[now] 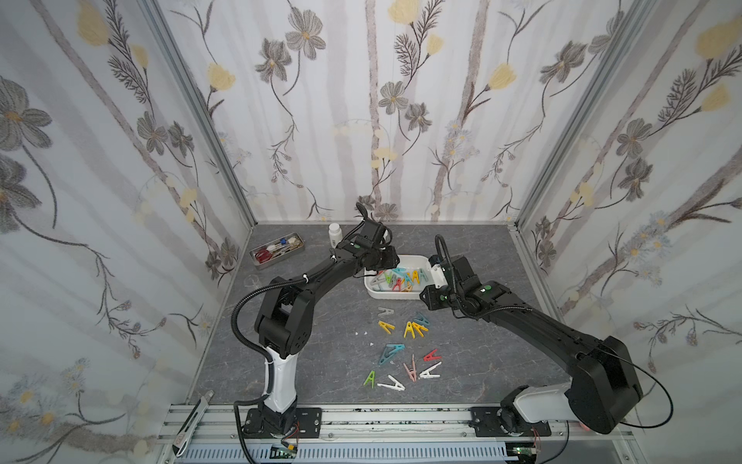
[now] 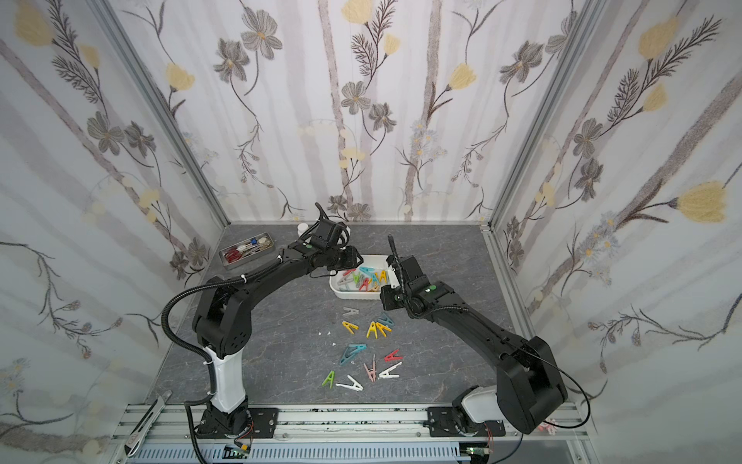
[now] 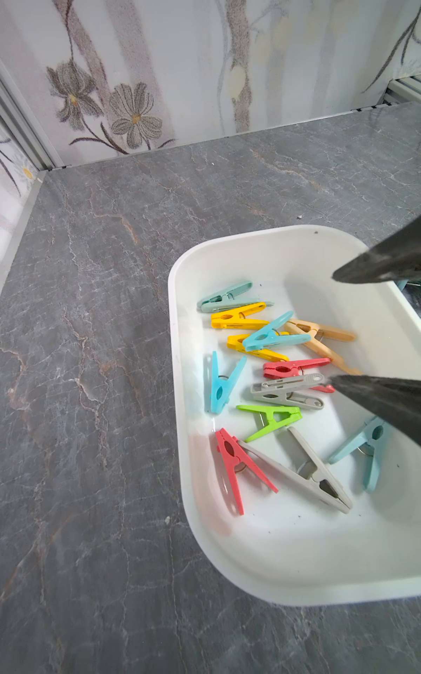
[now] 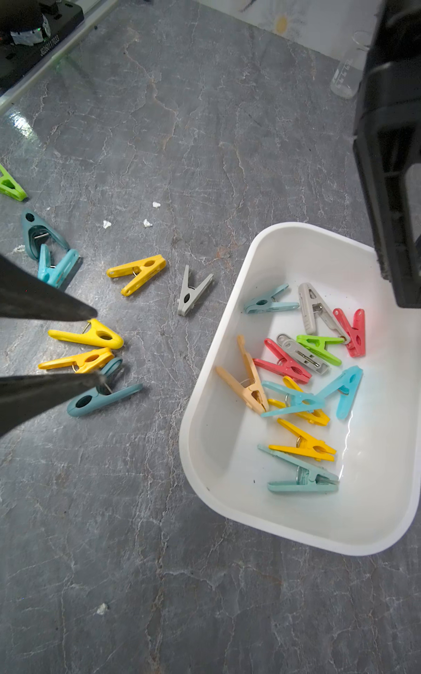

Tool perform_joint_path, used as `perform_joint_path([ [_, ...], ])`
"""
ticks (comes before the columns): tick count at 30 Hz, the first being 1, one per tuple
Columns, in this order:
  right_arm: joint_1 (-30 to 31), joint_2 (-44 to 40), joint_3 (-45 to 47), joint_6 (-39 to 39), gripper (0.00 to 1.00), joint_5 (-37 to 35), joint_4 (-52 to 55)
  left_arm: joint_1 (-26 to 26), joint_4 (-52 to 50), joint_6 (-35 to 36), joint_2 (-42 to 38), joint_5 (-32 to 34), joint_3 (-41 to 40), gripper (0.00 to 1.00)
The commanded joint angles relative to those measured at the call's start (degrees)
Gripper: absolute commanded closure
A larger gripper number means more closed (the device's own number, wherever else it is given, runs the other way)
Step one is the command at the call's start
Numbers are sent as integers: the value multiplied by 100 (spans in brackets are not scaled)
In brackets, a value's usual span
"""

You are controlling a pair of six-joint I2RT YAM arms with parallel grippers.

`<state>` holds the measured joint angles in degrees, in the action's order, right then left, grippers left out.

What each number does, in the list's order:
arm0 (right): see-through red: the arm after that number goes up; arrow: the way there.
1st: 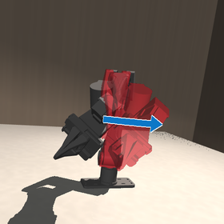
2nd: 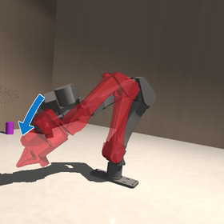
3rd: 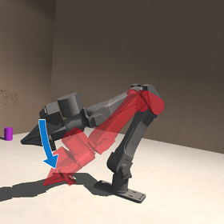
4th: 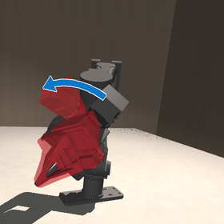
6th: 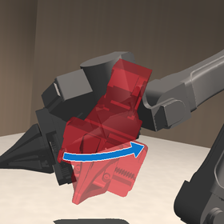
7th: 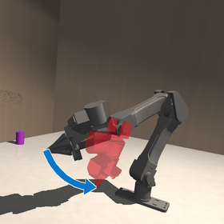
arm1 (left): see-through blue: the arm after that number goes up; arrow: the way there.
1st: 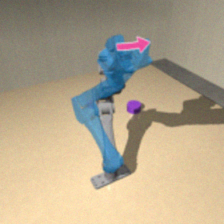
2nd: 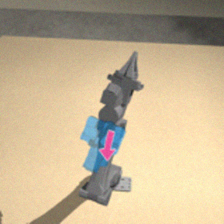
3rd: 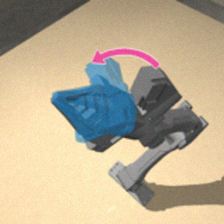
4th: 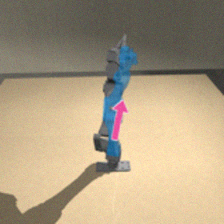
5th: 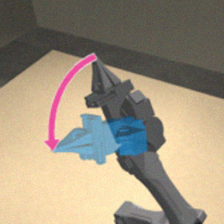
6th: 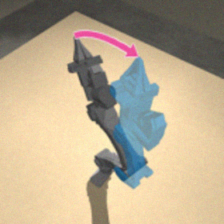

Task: Put the clothespins into the storage box
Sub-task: Place the clothespin in the storage box, then pick up the clothespin from the center of the board.

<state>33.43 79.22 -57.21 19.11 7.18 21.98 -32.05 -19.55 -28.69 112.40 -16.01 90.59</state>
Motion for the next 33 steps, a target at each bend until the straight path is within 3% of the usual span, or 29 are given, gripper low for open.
perform_joint_path([
  [1, 104, -185, -1, 122, 72, -131, -48, -10, 206, -115, -137, 152, -148, 57],
  [10, 224, -804, 513, 326, 72, -404, 205, -174, 196, 4, -902, 810, -1084, 54],
  [21, 665, -1650, 1924, 1174, 69, -539, 32, -669, 795, -313, -1813, 1310, -2526, 54],
  [33, 1227, -1270, 2353, 1116, 71, -460, 96, -1008, 1179, -863, -2893, 1750, -3931, 54],
])
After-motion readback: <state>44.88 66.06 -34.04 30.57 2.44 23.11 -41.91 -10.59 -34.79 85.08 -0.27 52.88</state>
